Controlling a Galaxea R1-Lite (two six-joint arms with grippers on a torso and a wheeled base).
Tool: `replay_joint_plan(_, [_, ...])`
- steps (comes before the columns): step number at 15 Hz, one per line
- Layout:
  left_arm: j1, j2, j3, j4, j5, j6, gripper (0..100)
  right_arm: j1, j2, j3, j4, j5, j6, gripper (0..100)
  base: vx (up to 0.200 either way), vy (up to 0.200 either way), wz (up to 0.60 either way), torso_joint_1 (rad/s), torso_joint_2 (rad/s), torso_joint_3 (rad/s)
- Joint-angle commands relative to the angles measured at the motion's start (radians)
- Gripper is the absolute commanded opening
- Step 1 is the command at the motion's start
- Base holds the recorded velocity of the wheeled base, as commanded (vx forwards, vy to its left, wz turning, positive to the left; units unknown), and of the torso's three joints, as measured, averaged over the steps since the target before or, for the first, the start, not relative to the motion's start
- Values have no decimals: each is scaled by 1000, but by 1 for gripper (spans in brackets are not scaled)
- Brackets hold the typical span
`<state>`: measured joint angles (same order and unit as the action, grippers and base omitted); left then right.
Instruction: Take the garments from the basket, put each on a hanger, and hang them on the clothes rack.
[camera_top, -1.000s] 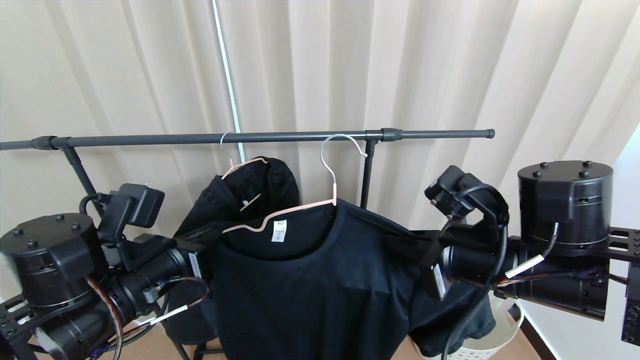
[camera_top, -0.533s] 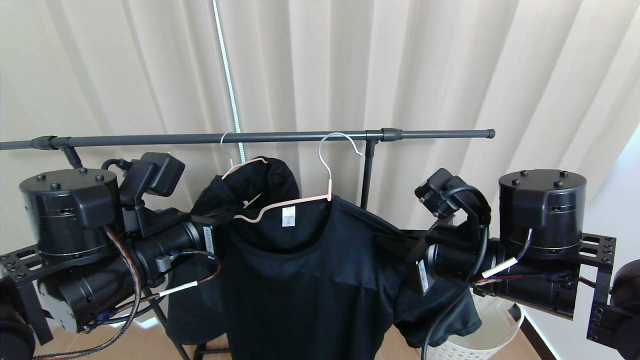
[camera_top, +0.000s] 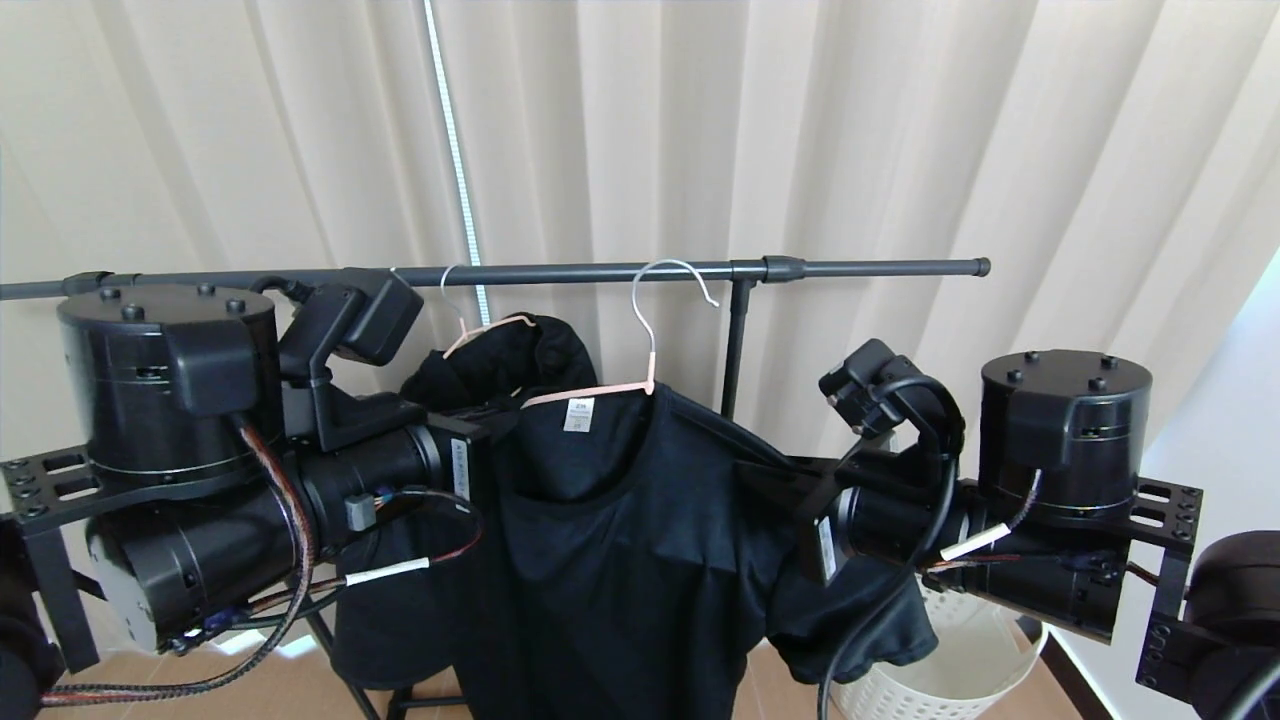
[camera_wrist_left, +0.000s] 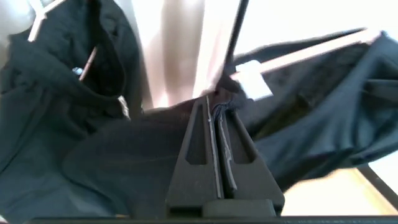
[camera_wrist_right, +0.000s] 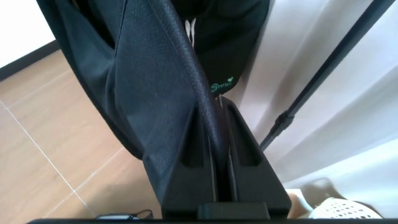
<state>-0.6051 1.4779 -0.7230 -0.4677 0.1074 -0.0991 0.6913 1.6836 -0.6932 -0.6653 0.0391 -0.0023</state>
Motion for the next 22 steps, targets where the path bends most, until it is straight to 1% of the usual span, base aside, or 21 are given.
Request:
replay_joint_plan(1, [-39,-33,-58,60,3,1,0,5,19,8,-14,-2,1,0,0,0,0,0,0,0])
replay_joint_plan(3, [-56,-36,-81,112,3,1,0,8,36,14,-51,-5,-1,0,0,0,0,0,0,0])
replay_joint_plan(4, [-62,-33,-99,127,1,-1,0,28,42,23,-76,-21,-2,0,0,0,0,0,0,0])
replay_joint_plan(6, [-82,-21,-164,172,1,-1,0,67,73,44,-148,-94,-2,0,0,0,0,0,0,0])
replay_joint_plan(9, [-84,-24,-239,228,1,-2,0,85,119,84,-261,-96,-2,0,0,0,0,0,0,0])
replay_joint_plan(11, [-93,-24,-283,287,1,-11,0,86,177,100,-355,-97,-4,0,0,0,0,0,0,0])
replay_joint_plan(13, [-116,-18,-293,290,1,-37,0,86,226,106,-447,-107,-5,0,0,0,0,0,0,0])
replay_joint_plan(14, [-117,-14,-294,290,0,-48,0,86,231,113,-473,-107,-7,0,0,0,0,0,0,0])
replay_joint_plan(17, [-128,-8,-306,291,0,-83,0,86,229,118,-485,-107,-7,0,0,0,0,0,0,0])
replay_joint_plan(19, [-133,-2,-325,293,0,-85,0,86,225,118,-487,-105,-4,0,0,0,0,0,0,0])
replay_joint_plan(21, [-131,15,-309,291,5,-86,0,79,189,118,-487,-101,1,0,0,0,0,0,0,0])
replay_joint_plan(22, [-125,15,-297,288,3,-86,0,60,157,119,-485,-96,1,0,0,0,0,0,0,0])
